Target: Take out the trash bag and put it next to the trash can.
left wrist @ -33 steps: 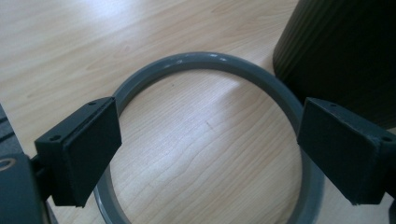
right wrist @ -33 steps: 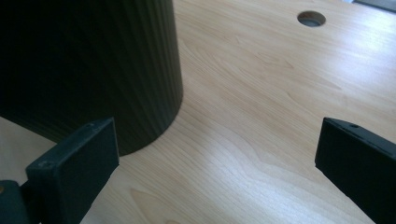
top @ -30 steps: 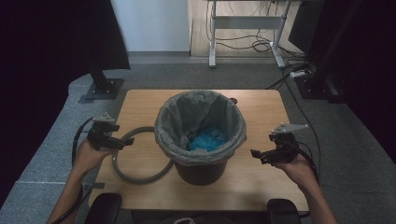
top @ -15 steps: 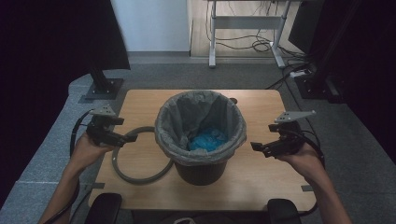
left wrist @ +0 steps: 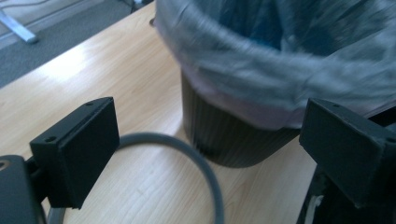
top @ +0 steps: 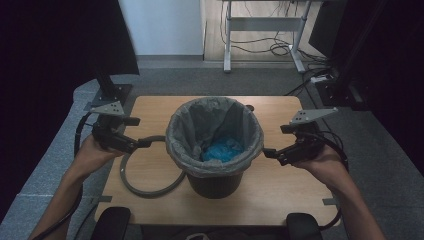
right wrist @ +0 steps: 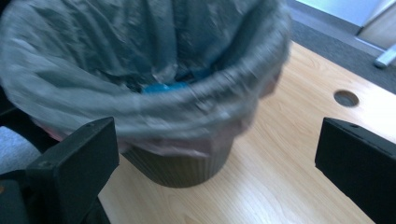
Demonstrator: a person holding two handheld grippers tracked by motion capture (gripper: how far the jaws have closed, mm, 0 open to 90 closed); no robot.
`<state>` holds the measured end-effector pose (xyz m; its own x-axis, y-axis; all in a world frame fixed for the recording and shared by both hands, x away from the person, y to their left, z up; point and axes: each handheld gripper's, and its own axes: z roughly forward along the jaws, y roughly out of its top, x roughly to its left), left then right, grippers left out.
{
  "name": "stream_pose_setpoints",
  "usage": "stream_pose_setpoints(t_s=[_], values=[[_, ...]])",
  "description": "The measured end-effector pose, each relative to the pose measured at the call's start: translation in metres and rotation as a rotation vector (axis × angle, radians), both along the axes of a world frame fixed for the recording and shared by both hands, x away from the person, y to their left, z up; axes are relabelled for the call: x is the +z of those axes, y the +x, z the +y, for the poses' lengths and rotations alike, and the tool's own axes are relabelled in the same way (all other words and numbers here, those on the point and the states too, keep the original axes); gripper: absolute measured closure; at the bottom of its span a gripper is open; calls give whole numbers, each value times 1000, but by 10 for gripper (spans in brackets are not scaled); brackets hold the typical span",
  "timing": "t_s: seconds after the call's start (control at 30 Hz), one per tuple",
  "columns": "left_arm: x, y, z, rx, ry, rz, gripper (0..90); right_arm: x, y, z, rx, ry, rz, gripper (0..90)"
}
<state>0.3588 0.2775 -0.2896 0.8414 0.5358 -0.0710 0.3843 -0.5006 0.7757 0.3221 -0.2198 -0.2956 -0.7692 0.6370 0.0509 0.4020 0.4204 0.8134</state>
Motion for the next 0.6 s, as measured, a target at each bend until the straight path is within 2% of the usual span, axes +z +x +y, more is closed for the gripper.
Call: stream_pose_setpoints(t_s=[0.13, 0.3, 0.43, 0.6], values=[[14, -10, -15, -48, 6, -29, 53, 11, -3, 13, 44, -3, -6, 0], [25, -24, -39, -114, 34, -58, 72, 22, -5, 32, 93, -21, -22, 6], [29, -30, -56, -159, 45, -64, 73, 25, -5, 46, 130, -31, -24, 6], [24, -32, -77, -199, 64, -63, 72, 21, -7, 60, 180, -42, -19, 16]])
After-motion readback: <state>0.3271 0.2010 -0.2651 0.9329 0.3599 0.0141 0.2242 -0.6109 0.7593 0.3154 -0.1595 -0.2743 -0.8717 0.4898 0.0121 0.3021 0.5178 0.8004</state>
